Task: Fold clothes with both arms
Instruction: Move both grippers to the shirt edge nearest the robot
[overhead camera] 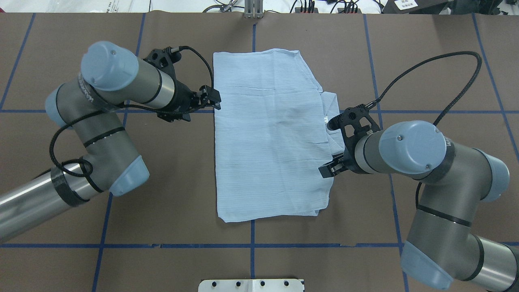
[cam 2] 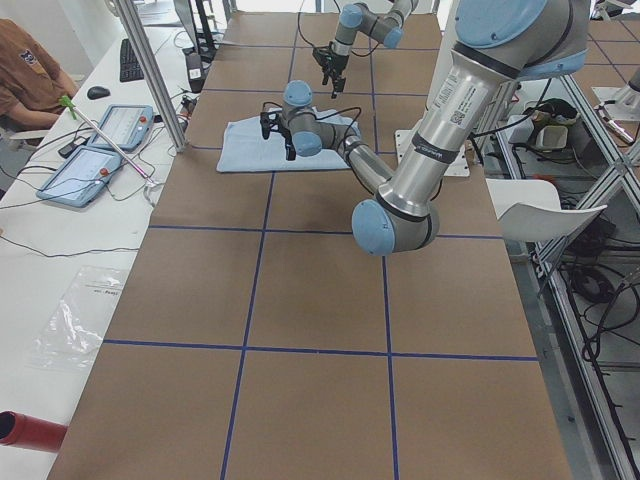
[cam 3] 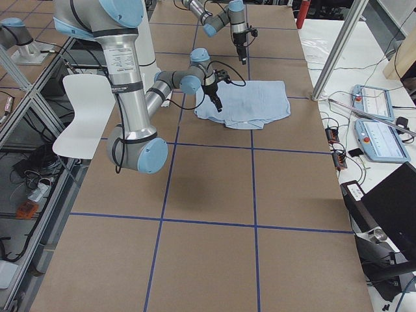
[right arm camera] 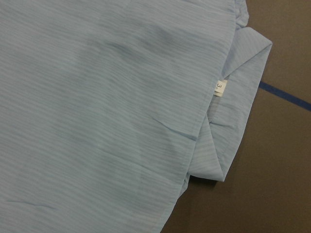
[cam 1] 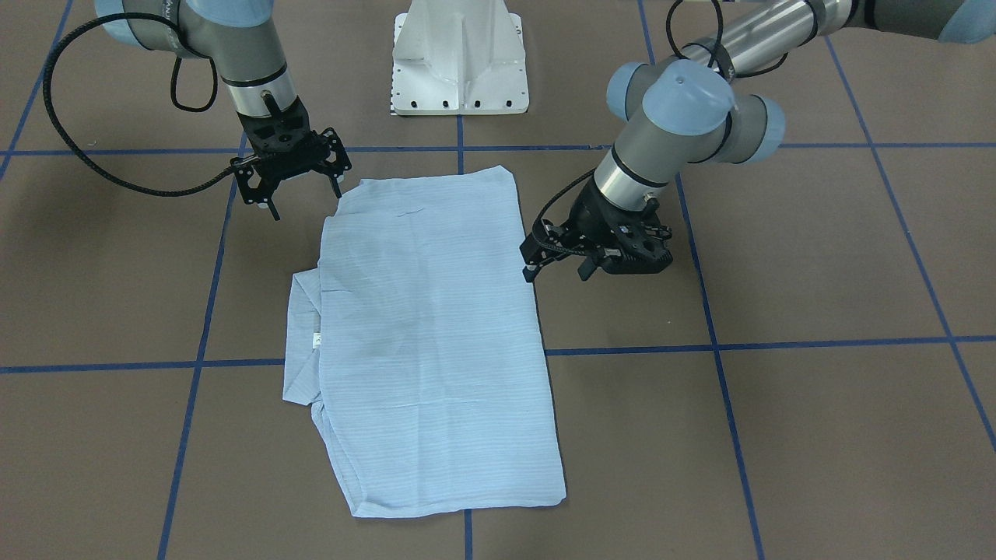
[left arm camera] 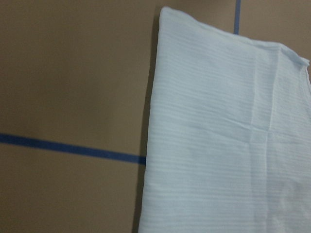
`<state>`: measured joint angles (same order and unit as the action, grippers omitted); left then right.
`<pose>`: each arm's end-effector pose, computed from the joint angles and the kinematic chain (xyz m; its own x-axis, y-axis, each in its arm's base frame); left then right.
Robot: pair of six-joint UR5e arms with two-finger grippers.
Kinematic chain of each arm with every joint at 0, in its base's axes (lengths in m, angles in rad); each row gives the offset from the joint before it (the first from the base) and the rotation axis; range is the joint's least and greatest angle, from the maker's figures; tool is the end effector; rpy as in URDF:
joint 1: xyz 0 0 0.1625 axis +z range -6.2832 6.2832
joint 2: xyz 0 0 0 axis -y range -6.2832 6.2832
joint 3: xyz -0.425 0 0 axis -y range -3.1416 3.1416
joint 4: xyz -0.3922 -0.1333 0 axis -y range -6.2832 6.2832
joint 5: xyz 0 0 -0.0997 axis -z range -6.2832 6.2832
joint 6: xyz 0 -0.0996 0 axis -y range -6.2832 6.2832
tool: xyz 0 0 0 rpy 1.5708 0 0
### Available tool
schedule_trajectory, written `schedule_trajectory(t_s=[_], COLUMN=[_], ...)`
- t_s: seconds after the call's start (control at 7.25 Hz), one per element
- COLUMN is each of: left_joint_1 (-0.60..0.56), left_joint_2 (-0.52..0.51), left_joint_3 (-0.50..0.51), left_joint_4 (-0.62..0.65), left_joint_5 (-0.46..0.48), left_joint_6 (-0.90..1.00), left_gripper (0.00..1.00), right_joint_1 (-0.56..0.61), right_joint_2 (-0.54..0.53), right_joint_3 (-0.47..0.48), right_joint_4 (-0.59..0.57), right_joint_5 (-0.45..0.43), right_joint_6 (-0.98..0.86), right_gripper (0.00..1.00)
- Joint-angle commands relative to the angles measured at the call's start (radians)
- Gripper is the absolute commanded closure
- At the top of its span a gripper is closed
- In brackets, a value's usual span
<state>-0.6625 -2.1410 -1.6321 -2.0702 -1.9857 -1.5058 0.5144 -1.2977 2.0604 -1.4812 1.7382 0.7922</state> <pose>0.4717 -0.4861 0.2373 0.3529 -0.1999 -0.9140 0.2529 0.9609 -0.1125 -0.4107 -0.3662 0.2904 0.6720 -0.4156 0.6129 0.1348 0.8825 0.4506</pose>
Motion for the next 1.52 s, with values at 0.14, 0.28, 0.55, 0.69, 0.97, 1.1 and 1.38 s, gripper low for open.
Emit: schedule_trajectory(t_s=[0.14, 0.28, 0.55, 0.69, 0.97, 1.1, 1.38], left_joint_1=[0.251, 0.311, 0.363, 0.365, 0.366, 0.366, 0.366], left_joint_2=[0.020, 0.024, 0.033, 0.033, 0.032, 0.032, 0.029], left_joint_3=[-0.152, -0.150, -0.132, -0.130, -0.118, -0.112, -0.101], left_joint_4=[0.224, 0.245, 0.272, 0.291, 0.291, 0.291, 0.291], left_joint_5=[0.123, 0.149, 0.174, 0.182, 0.188, 0.188, 0.188], left_joint_6=[-0.192, -0.242, -0.266, -0.266, -0.283, -0.284, -0.284], left_gripper=[0.01, 0.02, 0.06, 0.10, 0.27, 0.34, 0.58], right_joint_1=[0.059, 0.061, 0.059, 0.059, 0.058, 0.059, 0.059], right_joint_2=[-0.005, -0.005, -0.002, 0.001, 0.005, 0.005, 0.003], right_joint_3=[0.032, 0.035, 0.035, 0.033, 0.032, 0.032, 0.030], right_joint_4=[0.001, 0.001, 0.001, 0.001, 0.001, 0.001, 0.001], right_joint_5=[0.199, 0.202, 0.202, 0.201, 0.201, 0.201, 0.201], right_joint_6=[0.138, 0.162, 0.189, 0.190, 0.197, 0.197, 0.197], right_gripper=[0.00, 0.00, 0.00, 0.00, 0.00, 0.00, 0.00])
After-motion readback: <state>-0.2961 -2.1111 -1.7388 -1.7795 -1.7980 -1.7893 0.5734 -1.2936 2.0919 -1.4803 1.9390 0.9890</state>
